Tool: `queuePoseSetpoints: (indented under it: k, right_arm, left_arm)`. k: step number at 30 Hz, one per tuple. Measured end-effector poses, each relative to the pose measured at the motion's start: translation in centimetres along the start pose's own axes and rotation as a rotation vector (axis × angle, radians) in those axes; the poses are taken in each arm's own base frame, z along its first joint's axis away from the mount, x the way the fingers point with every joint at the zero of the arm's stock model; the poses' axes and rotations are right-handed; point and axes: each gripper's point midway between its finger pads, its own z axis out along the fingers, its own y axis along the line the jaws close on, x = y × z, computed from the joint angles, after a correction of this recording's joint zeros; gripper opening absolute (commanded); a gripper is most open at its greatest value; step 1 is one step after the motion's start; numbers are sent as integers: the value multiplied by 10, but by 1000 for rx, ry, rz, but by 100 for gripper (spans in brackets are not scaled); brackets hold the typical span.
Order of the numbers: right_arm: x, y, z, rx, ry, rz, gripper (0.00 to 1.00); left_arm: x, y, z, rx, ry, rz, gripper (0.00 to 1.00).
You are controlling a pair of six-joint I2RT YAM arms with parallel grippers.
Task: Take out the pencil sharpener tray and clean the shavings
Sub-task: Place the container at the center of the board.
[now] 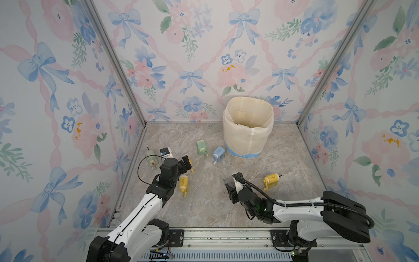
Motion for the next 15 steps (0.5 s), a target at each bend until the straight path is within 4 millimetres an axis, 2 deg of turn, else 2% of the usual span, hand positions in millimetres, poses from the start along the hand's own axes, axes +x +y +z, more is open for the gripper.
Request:
queuePoseSetpoints:
  k: [3,9,12,15]
  right_arm:
    - [15,14,7,-15,9,-19,45]
    - [31,32,27,-33,-6,-8,45]
    - [33,42,37,-48,-19,5,45]
    - [26,55,46,-69,-54,34,44]
  left_arm:
    - [18,-8,-6,8,12,27,98]
    - [34,7,-18,-9,-21,-7,98]
    - [49,10,-19,-16,-8,10,98]
    - [59,13,-19,-24,6,15,98]
